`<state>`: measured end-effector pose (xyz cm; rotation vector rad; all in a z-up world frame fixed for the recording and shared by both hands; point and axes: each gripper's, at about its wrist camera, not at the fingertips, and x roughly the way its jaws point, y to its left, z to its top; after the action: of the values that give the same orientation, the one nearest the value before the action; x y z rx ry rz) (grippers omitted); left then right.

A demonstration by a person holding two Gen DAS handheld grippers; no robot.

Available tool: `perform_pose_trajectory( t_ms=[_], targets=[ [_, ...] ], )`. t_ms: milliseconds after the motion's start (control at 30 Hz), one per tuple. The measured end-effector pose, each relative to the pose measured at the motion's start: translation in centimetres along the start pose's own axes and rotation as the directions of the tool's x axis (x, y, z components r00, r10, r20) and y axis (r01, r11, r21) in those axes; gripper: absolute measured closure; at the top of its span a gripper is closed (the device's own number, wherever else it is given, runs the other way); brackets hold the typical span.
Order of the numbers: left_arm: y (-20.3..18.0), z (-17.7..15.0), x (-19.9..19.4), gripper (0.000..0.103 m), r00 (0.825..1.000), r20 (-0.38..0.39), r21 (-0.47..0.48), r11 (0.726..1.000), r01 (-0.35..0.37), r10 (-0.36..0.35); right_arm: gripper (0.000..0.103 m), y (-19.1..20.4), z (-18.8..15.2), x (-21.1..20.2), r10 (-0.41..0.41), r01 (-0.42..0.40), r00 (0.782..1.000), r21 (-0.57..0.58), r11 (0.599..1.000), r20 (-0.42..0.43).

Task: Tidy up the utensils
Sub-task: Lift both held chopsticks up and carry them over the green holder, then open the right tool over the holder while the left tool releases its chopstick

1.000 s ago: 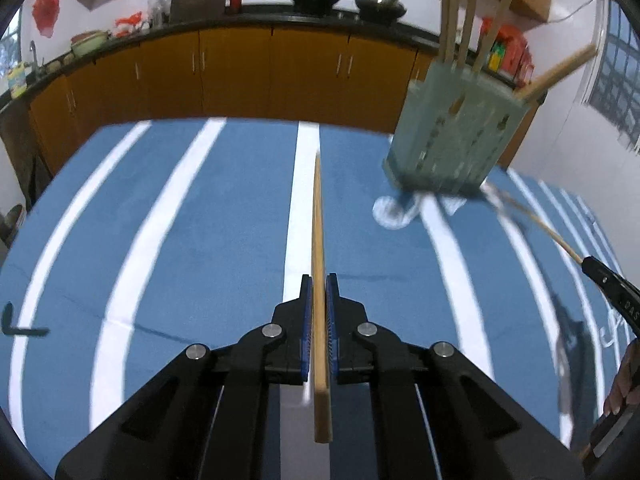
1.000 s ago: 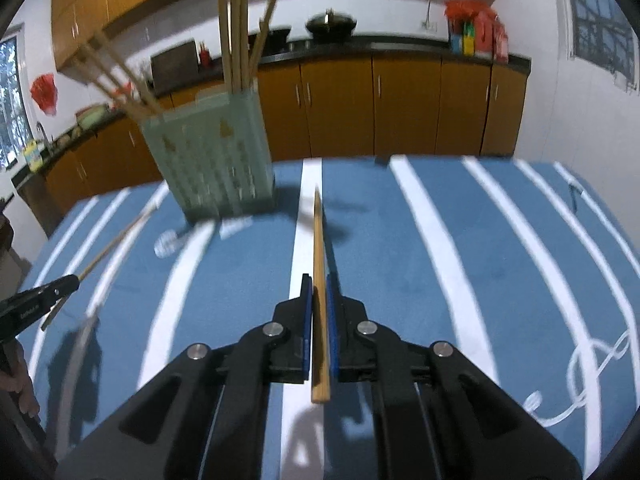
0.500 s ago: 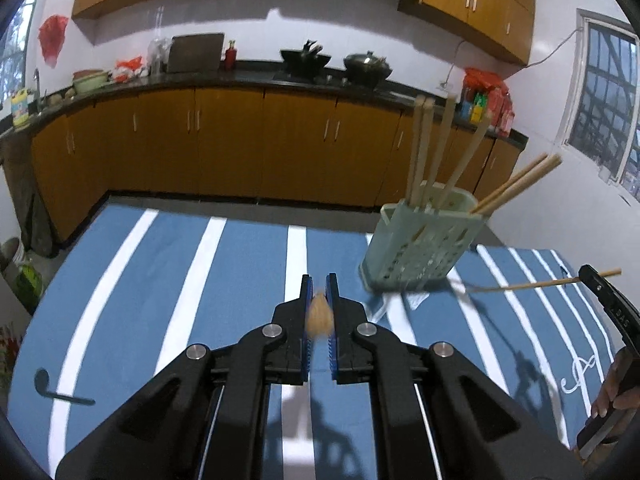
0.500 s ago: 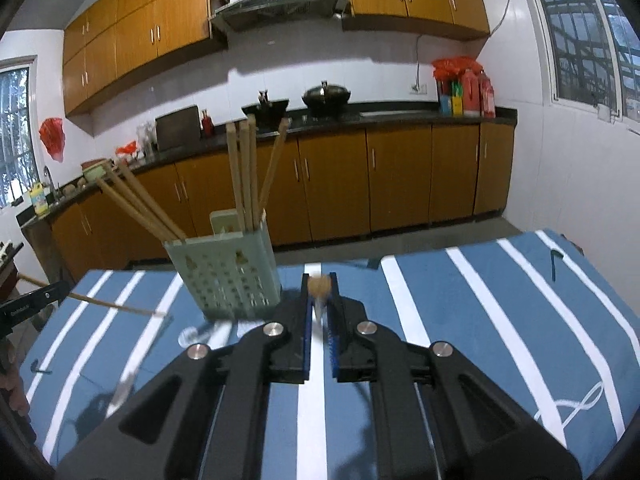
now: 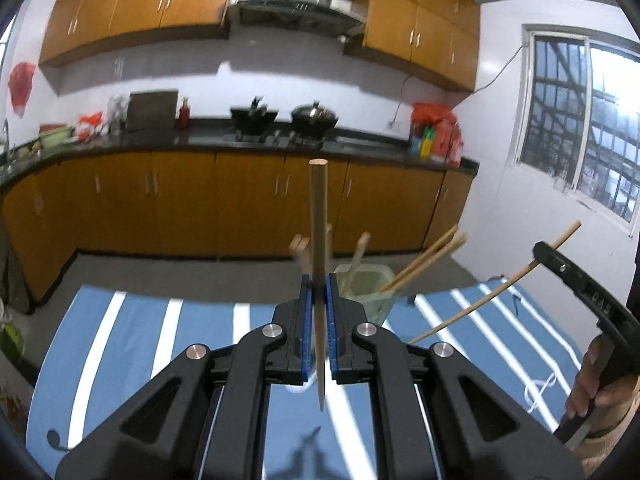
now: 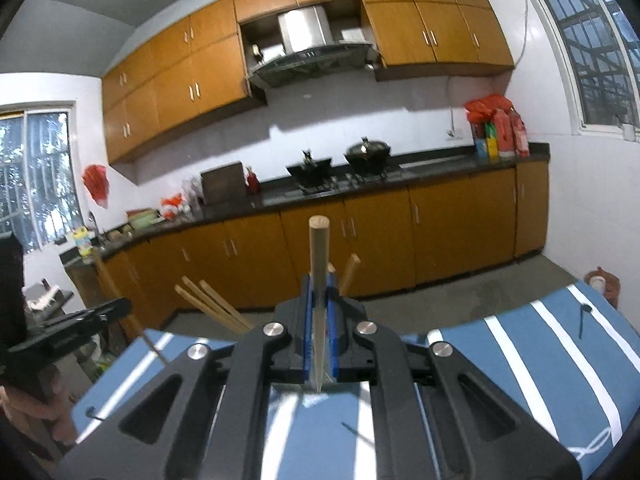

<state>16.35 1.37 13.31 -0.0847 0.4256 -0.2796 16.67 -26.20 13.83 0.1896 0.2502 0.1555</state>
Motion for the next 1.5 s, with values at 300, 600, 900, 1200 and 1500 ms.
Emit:
perform_pose_trajectory(
  t_ms=[300, 600, 900, 1200, 1500],
  targets=[
    [-4.0, 5.2, 1.9, 0.096, 0.98, 0.199, -0.012, 1.0, 0.015, -0.012, 0.095, 1.5, 3.5, 1.7, 0.033, -0.033, 0.995, 0.002, 0.999, 0.097],
    [-3.8, 5.2, 5.6, 0.096, 0.963, 0.26, -0.004, 0.997, -0.074, 0.073, 0.095, 1.3, 3.8, 7.1, 0.015, -0.015, 0.998, 0.0, 1.0, 0.055],
    [-1.9, 2.5, 8.9, 0.096, 0.986, 0.16, -0.046, 0.998, -0.05, 0.057, 0.095, 1.7, 1.3, 10.8, 0.012, -0.013, 0.999, -0.017, 1.0, -0.046],
    [-0.9, 3.6, 7.2, 0.071, 0.985, 0.159, -0.086, 0.995, -0.055, 0.068, 0.091, 1.8, 1.4, 9.6, -0.004, 0.004, 1.0, -0.024, 1.0, -0.031],
    [0.2, 3.9, 1.9, 0.053, 0.972, 0.201, -0.09, 0.99, -0.105, 0.121, 0.052, 2.2, 1.6, 2.5, -0.047, 0.053, 0.996, -0.085, 0.995, 0.079]
  ],
)
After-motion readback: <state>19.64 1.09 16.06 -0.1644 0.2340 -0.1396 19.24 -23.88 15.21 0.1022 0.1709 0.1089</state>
